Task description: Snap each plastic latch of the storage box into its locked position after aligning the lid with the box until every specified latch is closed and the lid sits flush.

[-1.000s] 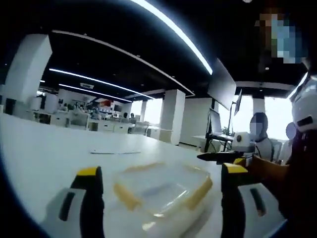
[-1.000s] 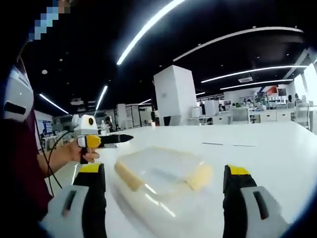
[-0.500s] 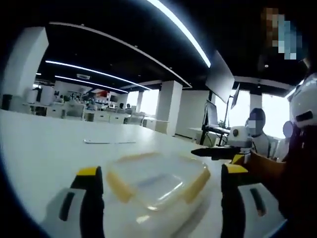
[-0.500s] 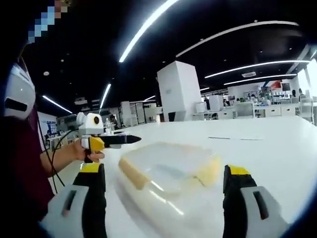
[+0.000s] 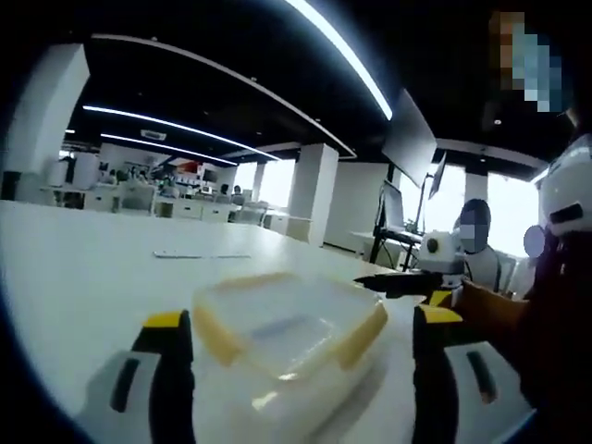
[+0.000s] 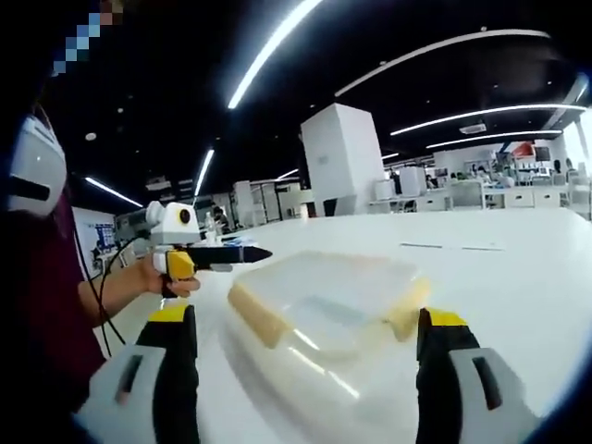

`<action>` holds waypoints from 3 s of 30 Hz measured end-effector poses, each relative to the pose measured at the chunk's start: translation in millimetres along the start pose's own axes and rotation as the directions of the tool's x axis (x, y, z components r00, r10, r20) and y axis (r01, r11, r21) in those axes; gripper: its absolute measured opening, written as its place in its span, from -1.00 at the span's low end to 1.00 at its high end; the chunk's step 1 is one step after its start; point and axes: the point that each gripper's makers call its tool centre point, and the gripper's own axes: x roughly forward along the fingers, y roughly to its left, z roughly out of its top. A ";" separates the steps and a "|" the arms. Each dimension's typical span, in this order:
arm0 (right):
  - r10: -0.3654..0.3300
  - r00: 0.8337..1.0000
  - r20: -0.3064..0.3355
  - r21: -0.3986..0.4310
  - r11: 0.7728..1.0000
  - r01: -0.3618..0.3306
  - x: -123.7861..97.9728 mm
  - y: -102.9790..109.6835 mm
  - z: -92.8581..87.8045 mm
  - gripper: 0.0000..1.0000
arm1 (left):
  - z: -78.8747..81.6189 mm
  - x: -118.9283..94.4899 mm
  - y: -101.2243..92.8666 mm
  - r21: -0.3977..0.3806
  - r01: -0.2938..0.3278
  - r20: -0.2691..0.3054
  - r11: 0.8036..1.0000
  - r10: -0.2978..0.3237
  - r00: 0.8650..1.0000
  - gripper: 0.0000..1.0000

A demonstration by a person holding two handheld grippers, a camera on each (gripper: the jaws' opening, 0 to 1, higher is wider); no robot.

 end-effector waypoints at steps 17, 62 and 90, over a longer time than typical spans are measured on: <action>0.003 1.000 -0.016 0.004 1.000 -0.003 1.5 0.8 -0.9 1.00 | -5.2 5.5 -5.3 0.001 0.020 -0.027 1.000 -0.020 0.999 0.98; -0.015 0.999 -0.028 -0.022 1.000 0.014 -5.5 9.7 -3.1 1.00 | 12.6 48.1 -45.7 0.097 0.182 -0.058 0.979 -0.177 0.982 0.97; -0.015 0.999 -0.043 -0.048 0.999 0.013 -8.8 12.7 -4.5 1.00 | 5.9 70.7 -33.5 0.423 0.592 -0.691 0.686 -0.178 0.701 0.53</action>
